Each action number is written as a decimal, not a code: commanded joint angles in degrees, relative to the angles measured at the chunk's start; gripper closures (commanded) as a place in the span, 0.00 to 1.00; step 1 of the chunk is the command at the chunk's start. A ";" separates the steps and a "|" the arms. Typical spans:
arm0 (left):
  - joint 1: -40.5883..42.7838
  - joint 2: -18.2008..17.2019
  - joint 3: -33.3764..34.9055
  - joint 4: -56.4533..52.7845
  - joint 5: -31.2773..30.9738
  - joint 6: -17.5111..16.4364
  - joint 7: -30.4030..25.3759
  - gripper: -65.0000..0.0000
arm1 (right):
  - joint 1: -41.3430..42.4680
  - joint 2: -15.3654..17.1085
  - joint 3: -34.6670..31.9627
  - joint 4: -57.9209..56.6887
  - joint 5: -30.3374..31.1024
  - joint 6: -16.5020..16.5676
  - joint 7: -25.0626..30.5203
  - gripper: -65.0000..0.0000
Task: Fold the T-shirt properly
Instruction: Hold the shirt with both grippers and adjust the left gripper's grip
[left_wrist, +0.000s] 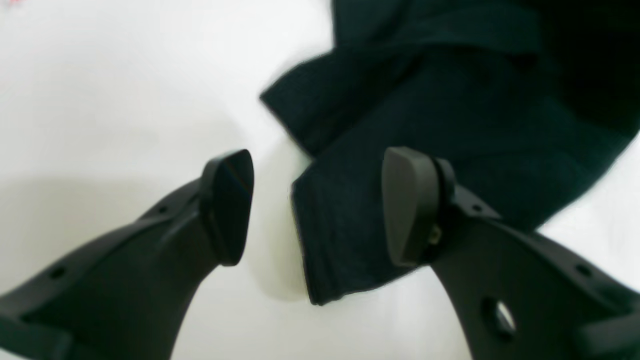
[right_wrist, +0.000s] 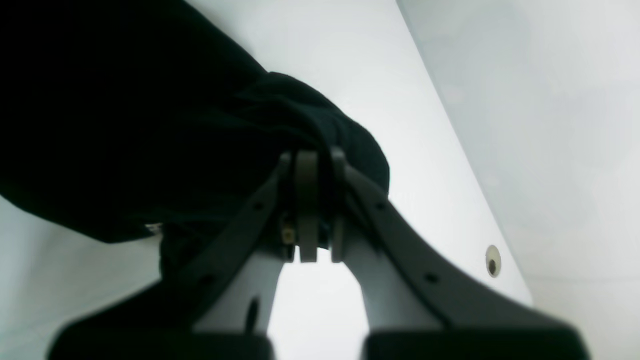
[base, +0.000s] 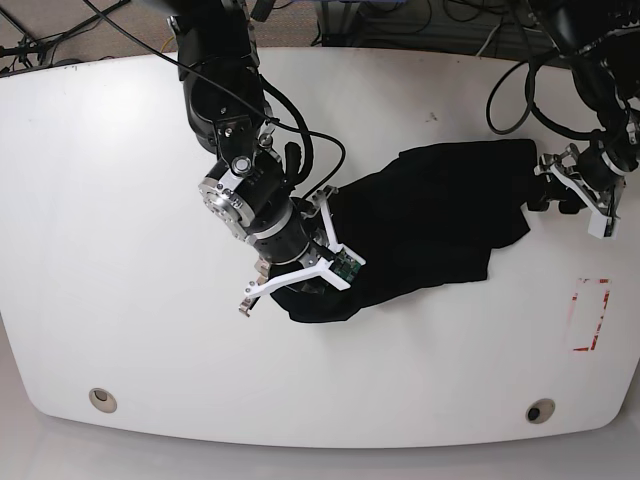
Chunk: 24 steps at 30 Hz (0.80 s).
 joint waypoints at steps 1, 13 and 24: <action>-2.58 -0.95 -0.23 -3.50 -1.59 -0.14 -1.46 0.42 | 1.16 -0.29 -0.02 1.03 0.27 -0.51 1.34 1.00; -8.82 -0.77 0.20 -15.90 6.50 -0.32 -7.09 0.42 | 1.25 -0.29 0.07 1.03 0.27 -0.51 1.34 1.00; -10.75 -0.68 3.19 -24.34 8.96 -0.58 -11.92 0.42 | 1.25 -0.20 0.07 1.03 0.27 -0.51 1.34 1.00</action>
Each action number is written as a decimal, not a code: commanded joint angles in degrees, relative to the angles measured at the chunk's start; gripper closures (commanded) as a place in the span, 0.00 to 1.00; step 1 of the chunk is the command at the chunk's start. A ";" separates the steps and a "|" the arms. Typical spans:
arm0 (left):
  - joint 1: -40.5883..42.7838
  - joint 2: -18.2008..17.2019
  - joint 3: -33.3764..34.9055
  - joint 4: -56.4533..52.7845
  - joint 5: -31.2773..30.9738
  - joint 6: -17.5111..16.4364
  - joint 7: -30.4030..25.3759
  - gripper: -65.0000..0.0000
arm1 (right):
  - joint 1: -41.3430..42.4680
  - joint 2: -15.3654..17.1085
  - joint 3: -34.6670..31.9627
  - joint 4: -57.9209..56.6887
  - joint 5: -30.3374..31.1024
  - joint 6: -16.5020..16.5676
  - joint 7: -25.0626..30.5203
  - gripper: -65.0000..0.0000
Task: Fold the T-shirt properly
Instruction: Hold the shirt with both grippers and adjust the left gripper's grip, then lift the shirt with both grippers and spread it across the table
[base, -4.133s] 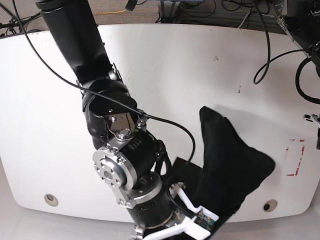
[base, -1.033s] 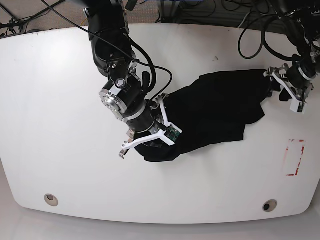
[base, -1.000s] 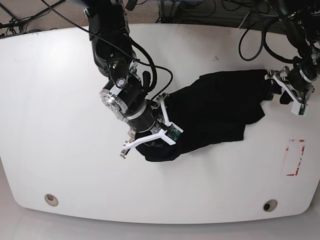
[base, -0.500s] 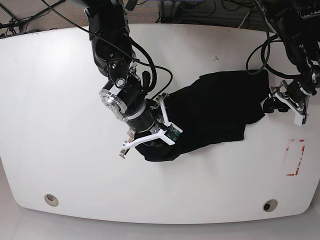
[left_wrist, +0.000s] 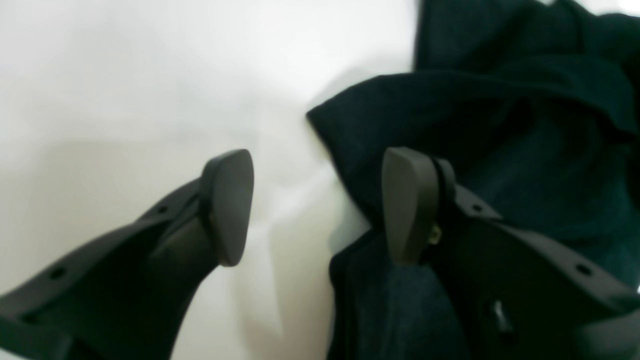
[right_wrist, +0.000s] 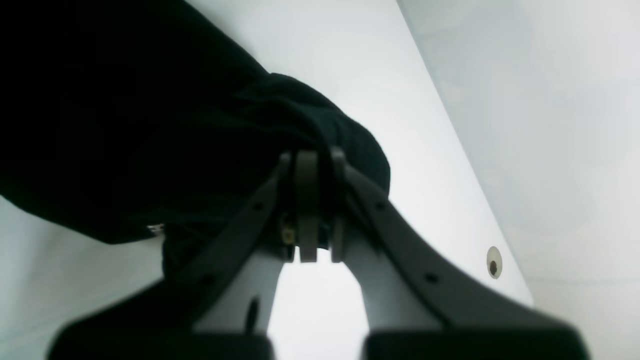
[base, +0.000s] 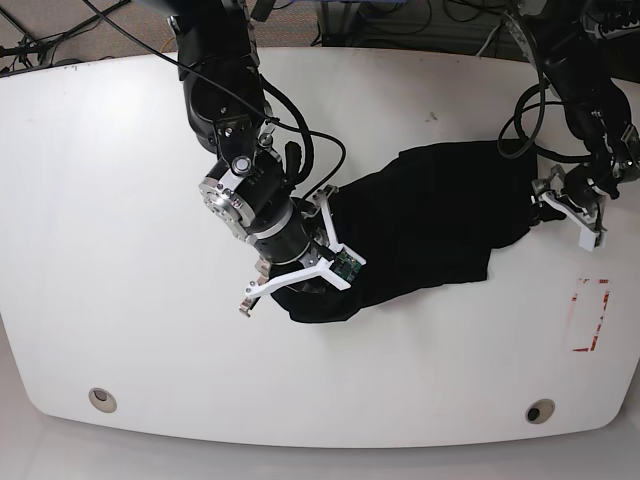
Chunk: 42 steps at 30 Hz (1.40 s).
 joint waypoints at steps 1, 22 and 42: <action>-1.25 -0.71 2.15 -0.10 -1.00 -0.27 -0.80 0.42 | 1.25 -0.20 -0.02 1.03 0.10 -0.49 1.32 1.00; -4.15 3.86 3.91 -1.33 -0.65 0.17 -1.59 0.42 | 1.16 -0.11 0.07 1.03 -0.17 -0.49 1.32 1.00; -3.44 1.05 3.56 0.69 -0.83 0.17 -6.25 0.98 | 1.16 -0.02 0.07 1.03 -0.17 -0.49 1.32 1.00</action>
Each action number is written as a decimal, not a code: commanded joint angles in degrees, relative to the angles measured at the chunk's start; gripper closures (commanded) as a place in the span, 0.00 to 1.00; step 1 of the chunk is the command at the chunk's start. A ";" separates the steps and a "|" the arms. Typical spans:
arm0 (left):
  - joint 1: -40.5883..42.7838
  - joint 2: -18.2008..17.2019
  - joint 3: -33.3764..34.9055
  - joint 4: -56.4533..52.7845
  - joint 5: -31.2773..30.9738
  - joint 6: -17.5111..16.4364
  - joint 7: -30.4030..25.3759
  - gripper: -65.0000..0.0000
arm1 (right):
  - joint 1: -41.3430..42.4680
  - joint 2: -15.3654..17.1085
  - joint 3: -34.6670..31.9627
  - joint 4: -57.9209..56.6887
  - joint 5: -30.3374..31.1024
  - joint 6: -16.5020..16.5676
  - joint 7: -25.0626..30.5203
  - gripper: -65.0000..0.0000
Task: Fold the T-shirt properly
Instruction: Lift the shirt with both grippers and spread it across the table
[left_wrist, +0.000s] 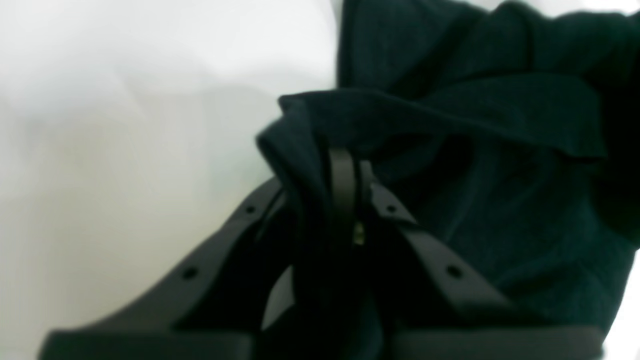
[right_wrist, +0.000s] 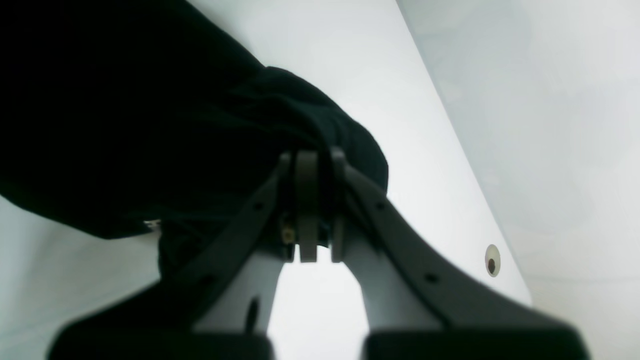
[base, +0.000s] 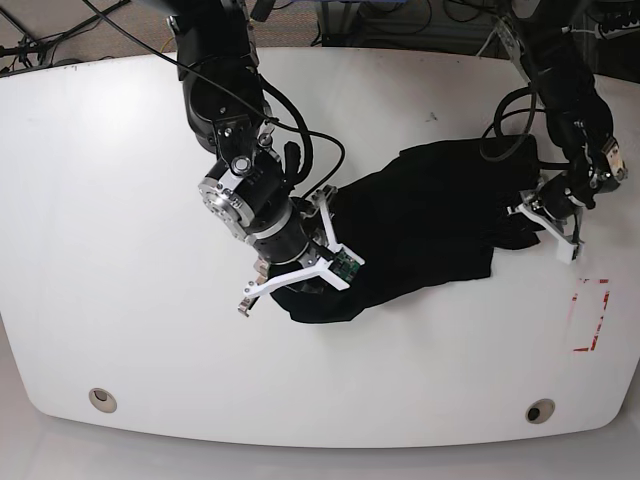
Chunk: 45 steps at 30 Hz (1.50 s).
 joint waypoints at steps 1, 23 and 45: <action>-0.64 -1.31 -0.09 3.83 -1.26 -0.25 -0.94 0.99 | 1.18 -0.20 0.03 1.03 0.03 -0.51 1.32 1.00; 1.47 -5.97 -0.97 35.65 -1.35 -0.60 5.31 1.00 | 4.17 -0.11 11.54 -0.20 0.03 -0.51 1.23 1.00; -31.94 -17.92 8.17 41.89 -1.09 -0.78 9.26 1.00 | 32.92 5.52 11.45 -6.80 0.03 -0.51 -3.17 1.00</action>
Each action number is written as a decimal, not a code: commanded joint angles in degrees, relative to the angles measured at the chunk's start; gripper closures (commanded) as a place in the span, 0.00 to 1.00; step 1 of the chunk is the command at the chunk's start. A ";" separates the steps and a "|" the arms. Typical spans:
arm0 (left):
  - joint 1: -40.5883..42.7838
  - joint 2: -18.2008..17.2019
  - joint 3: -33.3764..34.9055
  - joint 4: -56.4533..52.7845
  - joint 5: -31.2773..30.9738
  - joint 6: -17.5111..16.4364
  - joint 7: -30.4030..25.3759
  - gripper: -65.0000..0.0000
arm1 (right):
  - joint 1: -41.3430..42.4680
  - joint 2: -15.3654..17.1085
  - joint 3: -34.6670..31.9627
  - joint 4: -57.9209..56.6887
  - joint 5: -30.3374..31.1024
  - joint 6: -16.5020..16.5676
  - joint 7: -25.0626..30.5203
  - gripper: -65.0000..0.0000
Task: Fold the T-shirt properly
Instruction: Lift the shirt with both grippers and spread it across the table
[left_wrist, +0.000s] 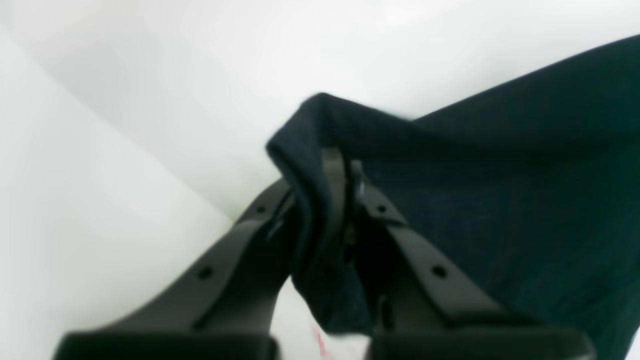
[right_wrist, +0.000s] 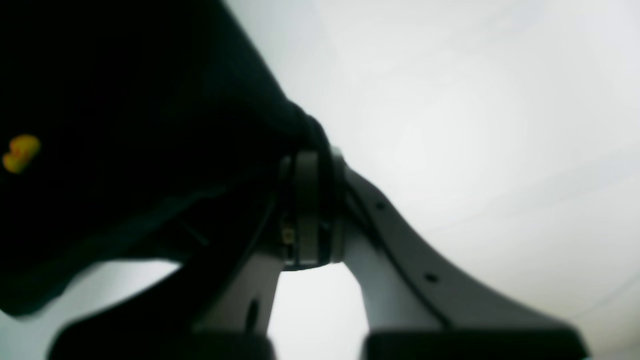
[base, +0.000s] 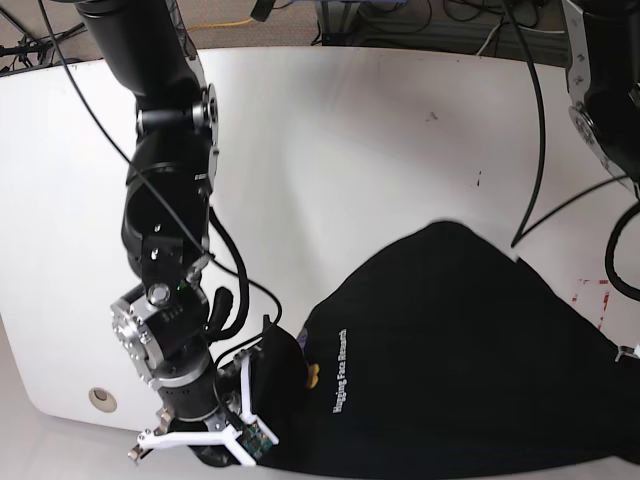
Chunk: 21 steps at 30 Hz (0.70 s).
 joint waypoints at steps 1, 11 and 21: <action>-5.37 -2.34 1.62 0.43 0.20 0.16 -1.34 1.00 | 5.06 1.10 0.13 -0.62 -0.87 -0.56 0.33 1.00; -18.47 -3.75 5.75 -5.64 0.20 0.25 -1.34 1.00 | 15.61 3.30 0.04 -4.40 -0.87 -0.56 0.24 1.00; -7.39 -3.40 5.84 -5.29 -0.15 0.16 -1.34 1.00 | 0.32 4.36 0.22 -0.18 -0.51 -0.56 -0.55 1.00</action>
